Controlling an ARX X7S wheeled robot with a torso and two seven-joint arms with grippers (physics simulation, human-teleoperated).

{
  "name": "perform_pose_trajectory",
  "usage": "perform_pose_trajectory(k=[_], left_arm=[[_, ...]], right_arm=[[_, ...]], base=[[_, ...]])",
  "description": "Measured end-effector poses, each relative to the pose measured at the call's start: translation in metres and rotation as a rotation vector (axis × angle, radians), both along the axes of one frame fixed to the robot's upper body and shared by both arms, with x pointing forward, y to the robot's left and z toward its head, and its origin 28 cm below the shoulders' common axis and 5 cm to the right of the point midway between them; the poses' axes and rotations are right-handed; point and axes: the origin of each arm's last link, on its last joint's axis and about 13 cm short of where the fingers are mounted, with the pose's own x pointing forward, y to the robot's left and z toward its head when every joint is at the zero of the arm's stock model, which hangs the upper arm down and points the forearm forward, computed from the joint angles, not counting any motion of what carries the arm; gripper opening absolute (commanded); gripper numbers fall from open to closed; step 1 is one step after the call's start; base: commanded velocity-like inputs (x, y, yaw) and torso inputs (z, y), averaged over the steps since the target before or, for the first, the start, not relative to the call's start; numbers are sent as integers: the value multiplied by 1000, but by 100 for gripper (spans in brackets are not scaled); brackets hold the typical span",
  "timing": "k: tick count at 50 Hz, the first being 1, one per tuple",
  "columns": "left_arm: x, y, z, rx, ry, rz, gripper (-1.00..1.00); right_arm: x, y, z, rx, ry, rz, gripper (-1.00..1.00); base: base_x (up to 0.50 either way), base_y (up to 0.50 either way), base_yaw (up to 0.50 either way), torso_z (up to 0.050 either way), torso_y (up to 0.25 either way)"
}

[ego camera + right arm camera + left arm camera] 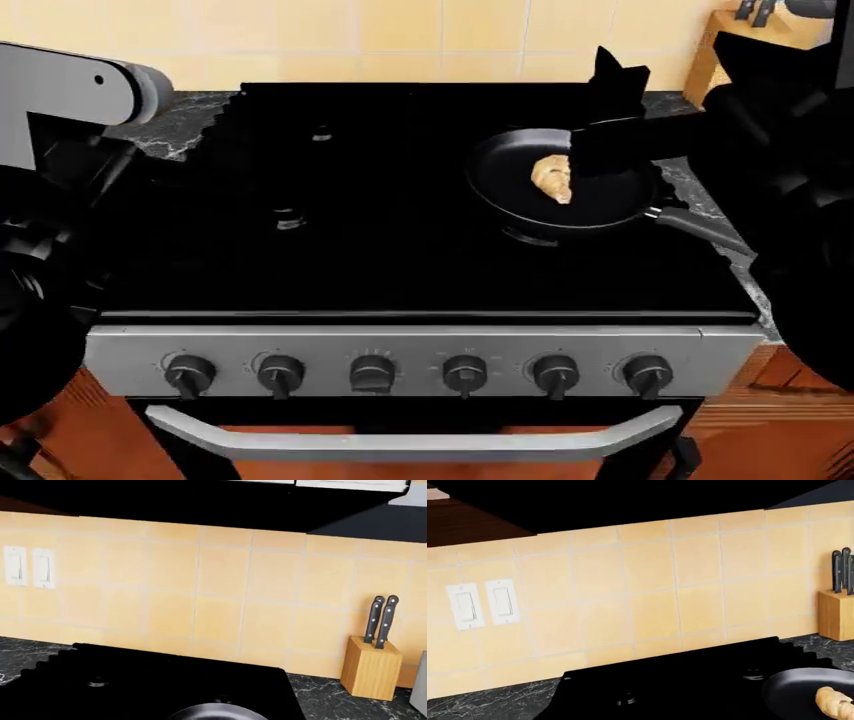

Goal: Pick the croissant and place it on the pan. Then turn on the stove to warm the croissant.

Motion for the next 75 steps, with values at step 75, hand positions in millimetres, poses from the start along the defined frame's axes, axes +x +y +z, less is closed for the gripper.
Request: perform_pose_trajectory(k=[75], left_arm=[[2,0,0,17,-108,-55,100]], right_arm=[[2,0,-5,-10,-21,6,100]], base=[[-124,-54,0,-4,0]])
